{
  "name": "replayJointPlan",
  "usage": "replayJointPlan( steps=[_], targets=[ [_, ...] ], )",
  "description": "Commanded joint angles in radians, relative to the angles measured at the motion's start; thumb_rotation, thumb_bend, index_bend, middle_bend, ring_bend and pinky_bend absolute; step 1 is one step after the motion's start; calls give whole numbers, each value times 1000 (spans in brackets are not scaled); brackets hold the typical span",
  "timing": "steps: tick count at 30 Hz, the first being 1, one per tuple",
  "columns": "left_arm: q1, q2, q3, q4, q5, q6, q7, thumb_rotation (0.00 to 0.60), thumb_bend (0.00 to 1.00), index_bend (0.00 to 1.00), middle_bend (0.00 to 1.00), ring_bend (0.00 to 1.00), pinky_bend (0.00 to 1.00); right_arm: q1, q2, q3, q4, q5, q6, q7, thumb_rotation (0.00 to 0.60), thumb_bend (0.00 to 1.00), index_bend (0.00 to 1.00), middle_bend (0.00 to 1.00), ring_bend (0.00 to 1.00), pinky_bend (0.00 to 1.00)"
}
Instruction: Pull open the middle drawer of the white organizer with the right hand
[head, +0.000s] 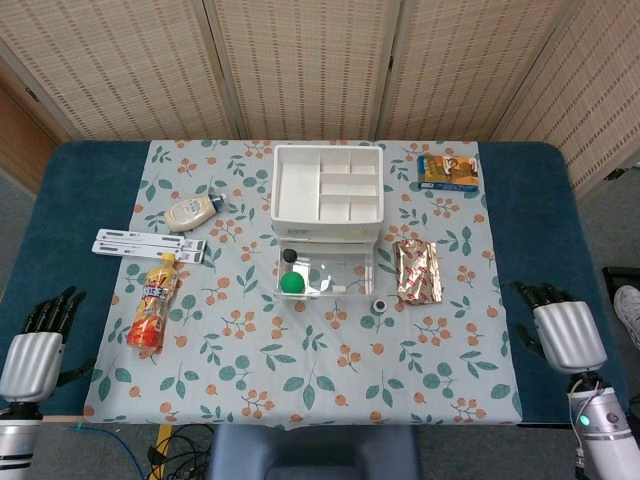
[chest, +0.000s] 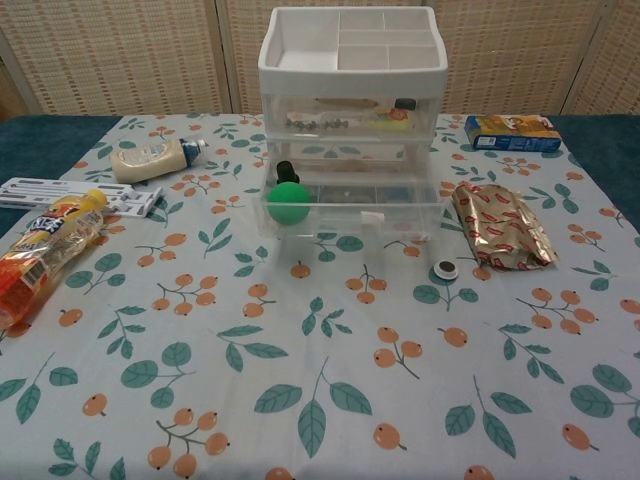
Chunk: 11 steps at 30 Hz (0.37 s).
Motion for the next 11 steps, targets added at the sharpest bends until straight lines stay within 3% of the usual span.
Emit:
replayJointPlan(
  steps=[1, 11],
  targets=[
    [-4, 4, 4, -17, 7, -3, 14, 600, 136, 81, 67, 103, 109, -31, 13, -1, -5, 4, 21, 23, 600, 301, 8, 109, 50, 171],
    [-1, 12, 12, -71, 30, 17, 52, 600, 136, 81, 67, 103, 109, -114, 18, 10, -8, -18, 73, 78, 600, 301, 0, 98, 33, 147]
  ],
)
